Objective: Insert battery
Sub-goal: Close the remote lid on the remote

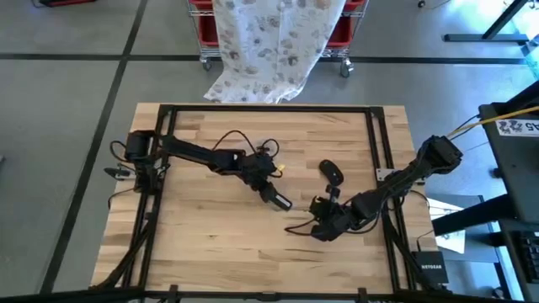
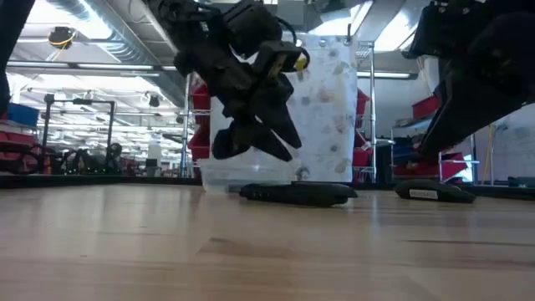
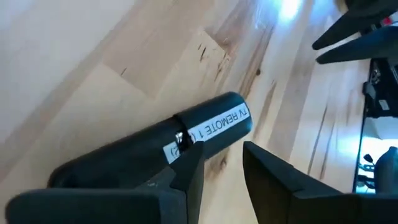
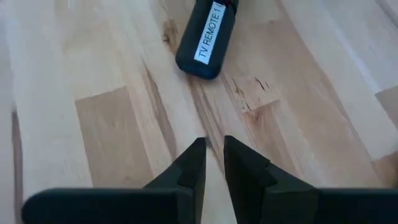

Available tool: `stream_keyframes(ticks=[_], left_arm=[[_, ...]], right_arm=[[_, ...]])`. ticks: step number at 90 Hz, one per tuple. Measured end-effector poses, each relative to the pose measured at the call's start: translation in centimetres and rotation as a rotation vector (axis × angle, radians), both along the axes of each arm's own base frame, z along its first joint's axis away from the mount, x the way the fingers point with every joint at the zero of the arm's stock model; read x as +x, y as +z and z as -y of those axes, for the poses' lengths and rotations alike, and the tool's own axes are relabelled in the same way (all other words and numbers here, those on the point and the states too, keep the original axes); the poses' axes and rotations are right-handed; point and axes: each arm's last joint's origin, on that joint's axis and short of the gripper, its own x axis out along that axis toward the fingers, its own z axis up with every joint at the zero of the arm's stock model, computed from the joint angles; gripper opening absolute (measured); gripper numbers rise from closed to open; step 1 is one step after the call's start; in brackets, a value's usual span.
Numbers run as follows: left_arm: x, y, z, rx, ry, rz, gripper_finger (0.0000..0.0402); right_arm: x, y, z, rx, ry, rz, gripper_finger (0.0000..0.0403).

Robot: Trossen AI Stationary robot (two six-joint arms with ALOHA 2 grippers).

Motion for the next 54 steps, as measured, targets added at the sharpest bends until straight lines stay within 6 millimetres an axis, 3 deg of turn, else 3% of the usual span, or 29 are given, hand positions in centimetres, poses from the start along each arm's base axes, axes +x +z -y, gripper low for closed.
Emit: stream_keyframes(ticks=[24,40,54], left_arm=[[-1.7,2.0,1.3,0.003,0.081,-0.089,0.009],[-3.7,1.3,3.4,0.054,0.093,-0.306,0.009],[-4.7,0.9,5.2,0.087,0.101,-0.4,0.009]], right_arm=[[2.6,0.5,1.4,0.052,0.017,0.111,0.0042],[5.0,-0.4,3.0,0.107,0.08,0.138,0.0042],[5.9,-1.1,4.5,0.137,0.055,0.13,0.0042]])
